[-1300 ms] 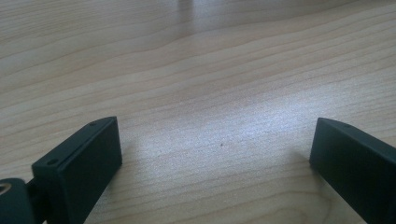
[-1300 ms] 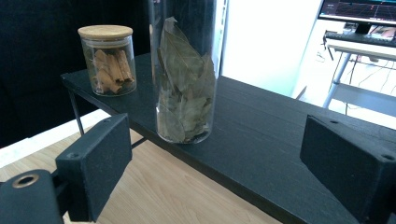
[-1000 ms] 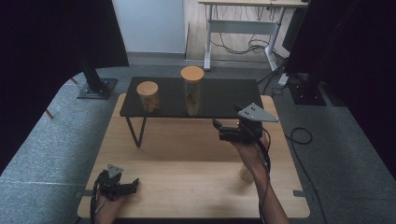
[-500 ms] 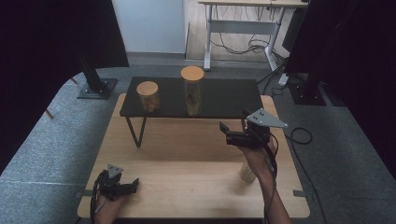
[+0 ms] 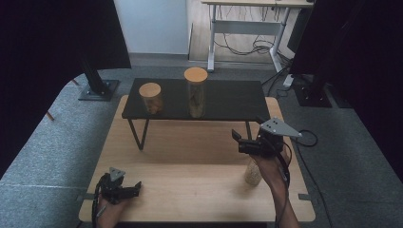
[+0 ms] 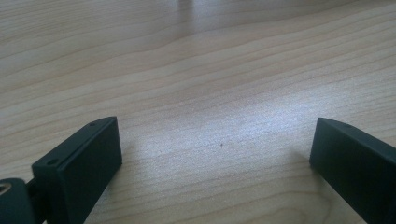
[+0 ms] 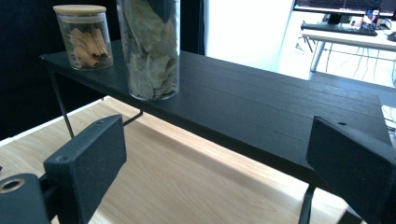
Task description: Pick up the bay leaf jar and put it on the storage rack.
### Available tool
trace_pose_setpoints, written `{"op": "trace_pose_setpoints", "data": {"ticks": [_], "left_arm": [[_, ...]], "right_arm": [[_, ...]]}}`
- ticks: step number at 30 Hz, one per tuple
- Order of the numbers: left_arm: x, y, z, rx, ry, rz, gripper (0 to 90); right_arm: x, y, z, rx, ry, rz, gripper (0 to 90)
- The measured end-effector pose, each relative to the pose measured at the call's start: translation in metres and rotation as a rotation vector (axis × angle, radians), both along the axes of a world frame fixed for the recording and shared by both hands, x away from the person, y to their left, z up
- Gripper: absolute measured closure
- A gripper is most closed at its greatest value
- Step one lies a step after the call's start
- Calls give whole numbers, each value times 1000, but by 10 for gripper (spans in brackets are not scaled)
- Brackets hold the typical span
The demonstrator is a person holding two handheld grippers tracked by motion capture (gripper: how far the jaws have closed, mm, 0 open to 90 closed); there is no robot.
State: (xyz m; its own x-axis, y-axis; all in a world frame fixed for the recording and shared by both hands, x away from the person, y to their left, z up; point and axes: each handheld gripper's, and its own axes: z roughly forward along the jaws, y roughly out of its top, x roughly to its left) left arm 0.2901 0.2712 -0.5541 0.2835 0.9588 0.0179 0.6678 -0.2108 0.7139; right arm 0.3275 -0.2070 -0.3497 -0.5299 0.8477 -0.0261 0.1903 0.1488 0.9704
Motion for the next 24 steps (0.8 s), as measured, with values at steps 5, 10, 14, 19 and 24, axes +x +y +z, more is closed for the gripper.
{"op": "trace_pose_setpoints", "data": {"ticks": [5,10,14,19,24], "left_arm": [[0,0,0,-3,-2,3,21],[0,0,0,-3,-2,2,21],[0,0,0,-3,-2,2,21],[0,0,0,-3,0,2,21],[0,0,0,-1,1,0,21]], "right_arm": [[-4,-7,-5,-1,4,-13,44],[-6,-12,-8,0,4,-22,41],[-9,-16,-10,-1,1,-28,39],[-11,-18,-11,-3,-4,-34,39],[-14,-20,-14,-9,-5,-38,39]]}}
